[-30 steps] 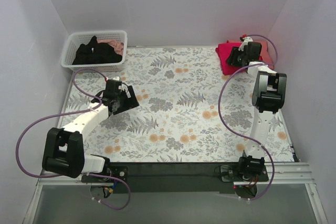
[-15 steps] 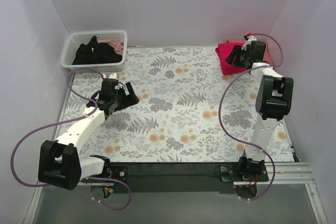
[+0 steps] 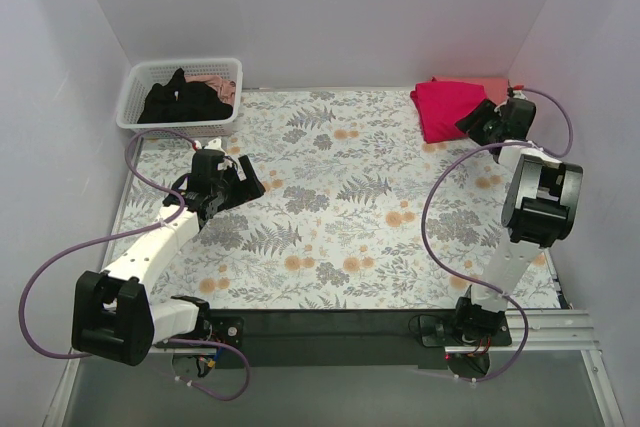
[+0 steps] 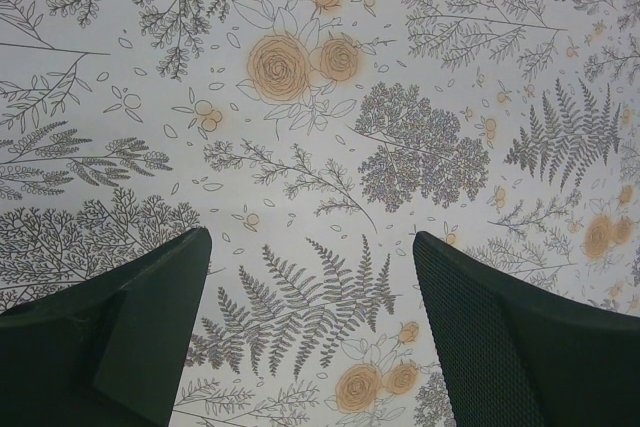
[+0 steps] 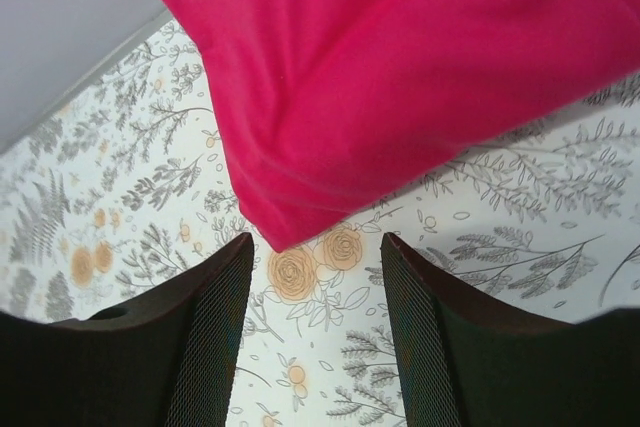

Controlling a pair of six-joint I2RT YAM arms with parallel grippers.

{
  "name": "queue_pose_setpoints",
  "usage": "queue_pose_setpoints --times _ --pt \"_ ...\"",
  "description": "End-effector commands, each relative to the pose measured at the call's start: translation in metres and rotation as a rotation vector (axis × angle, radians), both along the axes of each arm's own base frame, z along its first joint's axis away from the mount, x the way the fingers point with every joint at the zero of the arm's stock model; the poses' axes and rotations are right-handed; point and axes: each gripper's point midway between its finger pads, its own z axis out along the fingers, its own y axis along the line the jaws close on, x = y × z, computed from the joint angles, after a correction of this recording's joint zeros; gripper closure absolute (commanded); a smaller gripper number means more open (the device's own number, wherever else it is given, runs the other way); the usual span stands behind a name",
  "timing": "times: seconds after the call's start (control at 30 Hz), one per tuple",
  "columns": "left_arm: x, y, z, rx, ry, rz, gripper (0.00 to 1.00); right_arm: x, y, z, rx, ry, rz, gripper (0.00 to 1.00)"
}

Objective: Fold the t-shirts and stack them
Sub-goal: Neatly place the folded tshirt to the corner

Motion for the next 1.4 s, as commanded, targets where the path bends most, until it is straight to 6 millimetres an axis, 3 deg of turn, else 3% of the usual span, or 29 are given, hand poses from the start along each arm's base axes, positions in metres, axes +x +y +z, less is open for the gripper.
queue_pose_setpoints --times 0.0,0.03,0.1,0.33,0.53,0.9,1.1,1.2,1.23,1.3,1.37 --pt "-0.001 0.001 0.005 -0.01 -0.027 -0.004 0.19 0.006 -0.012 0.008 0.134 -0.075 -0.11 0.39" --pt "-0.001 0.001 0.004 -0.008 -0.023 -0.003 0.19 0.003 -0.021 -0.001 0.166 -0.068 -0.14 0.38" --pt "-0.001 0.001 0.003 -0.007 -0.02 -0.003 0.19 0.008 -0.029 0.004 0.217 -0.114 -0.177 0.38" --pt "-0.001 0.001 -0.007 0.004 0.011 -0.002 0.19 0.019 -0.061 -0.008 0.33 -0.181 -0.278 0.36" --pt "-0.001 0.002 -0.015 0.012 0.034 -0.002 0.19 0.033 -0.074 -0.025 0.397 -0.185 -0.318 0.37" --pt "-0.001 0.002 -0.022 0.017 0.056 -0.004 0.19 0.04 -0.086 -0.034 0.427 -0.234 -0.386 0.42" --pt "-0.001 0.002 -0.021 0.018 0.054 -0.005 0.19 0.037 -0.088 -0.046 0.438 -0.222 -0.414 0.55" --pt "-0.001 0.002 -0.02 0.017 0.05 -0.004 0.19 0.037 -0.087 -0.05 0.437 -0.219 -0.406 0.7" --pt "-0.002 0.002 -0.019 0.016 0.049 -0.005 0.19 0.035 -0.087 -0.052 0.439 -0.215 -0.409 0.83" --pt "-0.002 0.002 -0.019 0.016 0.048 -0.005 0.19 0.034 -0.087 -0.051 0.436 -0.221 -0.408 0.95" --pt "-0.001 0.002 -0.017 0.012 0.043 -0.005 0.19 0.029 -0.085 -0.048 0.438 -0.229 -0.411 0.99"
